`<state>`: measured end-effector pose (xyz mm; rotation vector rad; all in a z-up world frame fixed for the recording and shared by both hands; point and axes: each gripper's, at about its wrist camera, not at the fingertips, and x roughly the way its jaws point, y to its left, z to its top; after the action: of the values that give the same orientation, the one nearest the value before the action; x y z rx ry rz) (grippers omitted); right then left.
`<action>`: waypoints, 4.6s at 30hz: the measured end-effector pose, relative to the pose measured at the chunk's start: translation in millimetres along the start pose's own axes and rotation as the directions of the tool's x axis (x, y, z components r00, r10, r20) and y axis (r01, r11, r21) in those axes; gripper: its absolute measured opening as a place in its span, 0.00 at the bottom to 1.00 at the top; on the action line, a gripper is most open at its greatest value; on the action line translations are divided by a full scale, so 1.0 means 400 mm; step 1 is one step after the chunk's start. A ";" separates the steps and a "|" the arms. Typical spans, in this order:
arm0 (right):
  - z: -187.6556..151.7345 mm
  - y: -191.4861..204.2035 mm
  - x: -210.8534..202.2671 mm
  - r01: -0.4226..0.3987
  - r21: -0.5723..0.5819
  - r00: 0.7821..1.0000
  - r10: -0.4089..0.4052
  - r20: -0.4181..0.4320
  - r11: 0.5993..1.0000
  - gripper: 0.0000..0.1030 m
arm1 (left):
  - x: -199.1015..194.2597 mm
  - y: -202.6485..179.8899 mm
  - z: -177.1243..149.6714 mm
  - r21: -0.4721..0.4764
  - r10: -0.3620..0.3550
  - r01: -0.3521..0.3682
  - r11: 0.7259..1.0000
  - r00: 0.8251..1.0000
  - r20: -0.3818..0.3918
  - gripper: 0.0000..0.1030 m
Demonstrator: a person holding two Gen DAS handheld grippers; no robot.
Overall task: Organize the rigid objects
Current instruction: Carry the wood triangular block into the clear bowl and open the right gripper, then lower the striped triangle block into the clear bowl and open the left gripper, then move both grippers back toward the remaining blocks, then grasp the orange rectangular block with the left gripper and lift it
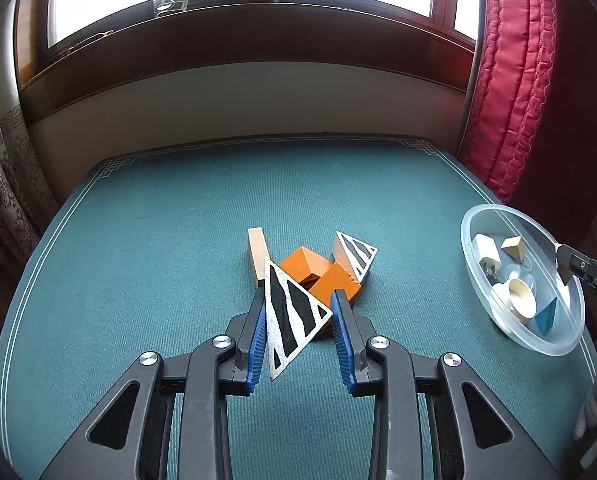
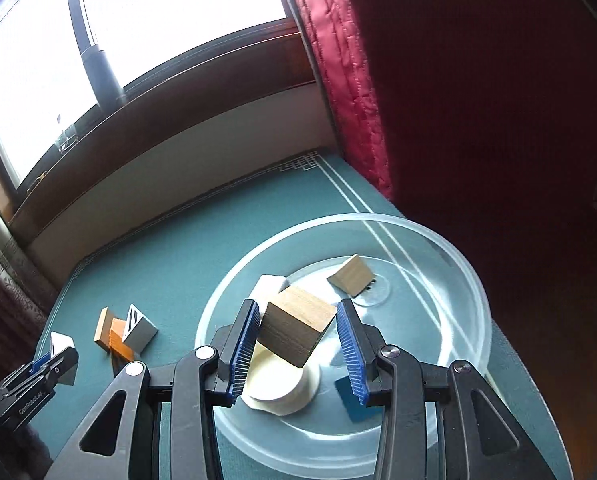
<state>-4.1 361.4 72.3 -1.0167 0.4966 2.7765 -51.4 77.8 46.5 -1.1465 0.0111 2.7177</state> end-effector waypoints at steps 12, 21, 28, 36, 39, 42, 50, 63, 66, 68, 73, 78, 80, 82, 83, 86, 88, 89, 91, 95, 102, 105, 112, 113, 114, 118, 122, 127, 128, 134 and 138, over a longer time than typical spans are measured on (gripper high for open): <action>0.008 -0.110 -0.025 0.087 0.055 0.996 -0.089 0.031 0.995 0.59 | 0.003 -0.038 -0.010 0.035 0.004 -0.004 0.999 1.000 -0.008 0.30; 0.004 -0.135 -0.039 0.077 0.084 0.995 -0.082 0.049 0.993 0.60 | 0.011 -0.094 -0.002 0.075 -0.008 0.010 0.997 1.000 -0.027 0.30; -0.002 -0.135 -0.057 0.063 0.099 0.994 -0.071 0.079 0.993 0.65 | 0.007 -0.184 0.019 0.130 -0.050 0.053 0.990 0.998 -0.029 0.30; -0.008 -0.138 -0.063 0.049 0.117 0.995 -0.059 0.078 0.992 0.66 | 0.015 -0.303 0.041 0.201 -0.100 0.105 0.974 0.994 -0.032 0.30; -0.007 -0.138 -0.066 0.049 0.123 0.995 -0.059 0.080 0.991 0.66 | 0.022 -0.342 0.042 0.219 -0.121 0.126 0.967 0.992 -0.039 0.30; -0.008 -0.141 -0.071 0.048 0.133 0.995 -0.059 0.083 0.990 0.66 | 0.027 -0.380 0.042 0.235 -0.143 0.150 0.960 0.989 -0.048 0.30; -0.010 -0.149 -0.072 0.069 0.162 0.994 -0.082 0.076 0.984 0.69 | 0.031 -0.476 0.032 0.272 -0.218 0.230 0.935 0.973 -0.075 0.30; -0.006 -0.161 -0.088 0.081 0.197 0.989 -0.104 0.106 0.977 0.69 | 0.047 -0.560 0.004 0.297 -0.311 0.335 0.894 0.942 -0.127 0.48; -0.006 -0.162 -0.084 0.079 0.197 0.990 -0.100 0.099 0.977 0.69 | 0.048 -0.529 0.014 0.257 -0.295 0.311 0.915 0.950 -0.101 0.60; -0.006 -0.157 -0.083 0.079 0.190 0.990 -0.099 0.101 0.979 0.69 | 0.050 -0.505 0.025 0.232 -0.286 0.301 0.925 0.953 -0.095 0.60; -0.008 -0.152 -0.084 0.080 0.183 0.990 -0.100 0.103 0.980 0.69 | 0.058 -0.453 0.032 0.187 -0.258 0.271 0.944 0.962 -0.087 0.60; -0.010 -0.146 -0.088 0.065 0.170 0.989 -0.086 0.117 0.983 0.69 | 0.062 -0.422 0.029 0.169 -0.237 0.249 0.954 0.967 -0.089 0.60; -0.011 -0.139 -0.092 0.049 0.156 0.989 -0.070 0.128 0.987 0.70 | 0.061 -0.413 0.030 0.164 -0.231 0.242 0.956 0.969 -0.083 0.60; -0.013 -0.128 -0.096 0.040 0.135 0.988 -0.059 0.141 0.990 0.72 | 0.057 -0.402 0.031 0.159 -0.224 0.233 0.959 0.972 -0.075 0.60; -0.015 -0.122 -0.097 0.035 0.124 0.988 -0.054 0.147 0.992 0.73 | 0.055 -0.395 0.032 0.156 -0.220 0.229 0.961 0.973 -0.071 0.60; -0.018 -0.105 -0.099 0.023 0.095 0.987 -0.038 0.159 0.995 0.74 | 0.050 -0.371 0.037 0.144 -0.209 0.215 0.966 0.976 -0.058 0.60; -0.021 -0.096 -0.097 0.011 0.077 0.987 -0.024 0.159 0.997 0.75 | 0.050 -0.352 0.041 0.132 -0.197 0.202 0.970 0.979 -0.051 0.60; -0.022 -0.092 -0.096 0.005 0.070 0.987 -0.016 0.157 0.998 0.75 | 0.051 -0.341 0.043 0.124 -0.191 0.195 0.973 0.980 -0.049 0.60; -0.024 -0.085 -0.094 -0.002 0.056 0.988 -0.007 0.155 0.998 0.75 | 0.053 -0.315 0.046 0.104 -0.179 0.183 0.978 0.983 -0.047 0.60; -0.028 -0.076 -0.094 -0.014 0.035 0.988 0.009 0.156 0.999 0.75 | 0.055 -0.264 0.051 0.071 -0.151 0.153 0.986 0.988 -0.038 0.60; -0.034 -0.076 -0.091 -0.018 0.029 0.989 0.013 0.148 0.999 0.75 | 0.062 -0.174 0.057 0.028 -0.095 0.096 0.995 0.995 -0.030 0.60; -0.037 -0.074 -0.092 -0.019 0.022 0.989 0.016 0.146 1.000 0.75 | 0.067 -0.140 0.050 0.028 -0.070 0.071 0.997 0.997 -0.031 0.60; -0.047 -0.056 -0.099 -0.053 -0.017 0.988 0.055 0.143 0.998 0.75 | 0.074 -0.070 0.025 0.055 -0.019 0.021 0.998 0.999 -0.035 0.60; -0.050 -0.050 -0.100 -0.069 -0.030 0.987 0.073 0.142 0.997 0.76 | 0.077 -0.061 0.023 0.058 -0.014 0.016 0.998 0.999 -0.036 0.60; -0.053 -0.041 -0.101 -0.089 -0.046 0.986 0.094 0.139 0.995 0.77 | 0.080 -0.053 0.021 0.060 -0.011 0.013 0.998 0.999 -0.039 0.60; -0.071 0.004 -0.104 -0.170 -0.126 0.976 0.184 0.113 0.977 0.82 | 0.100 -0.028 0.018 0.049 -0.010 0.013 0.999 0.998 -0.058 0.60; -0.091 0.042 -0.094 -0.196 -0.185 0.974 0.213 0.075 0.963 0.83 | 0.115 -0.029 0.015 0.053 -0.032 0.036 0.998 0.997 -0.070 0.60; -0.100 0.050 -0.083 -0.197 -0.195 0.976 0.210 0.049 0.961 0.83 | 0.131 -0.042 0.015 0.071 -0.071 0.077 0.995 0.994 -0.083 0.60; -0.099 0.048 -0.084 -0.195 -0.192 0.977 0.208 0.050 0.962 0.83 | 0.136 -0.044 0.016 0.076 -0.075 0.081 0.994 0.993 -0.086 0.60; -0.098 0.048 -0.085 -0.190 -0.186 0.978 0.203 0.052 0.964 0.83 | 0.177 -0.053 0.029 0.104 -0.068 0.078 0.992 0.993 -0.096 0.60; -0.098 0.051 -0.085 -0.186 -0.191 0.979 0.199 0.051 0.964 0.83 | 0.199 -0.056 0.032 0.114 -0.061 0.073 0.991 0.993 -0.105 0.60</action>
<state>40.2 327.7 71.6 -0.9482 0.3493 3.0685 -110.9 114.7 0.5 -1.2266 0.1423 2.5607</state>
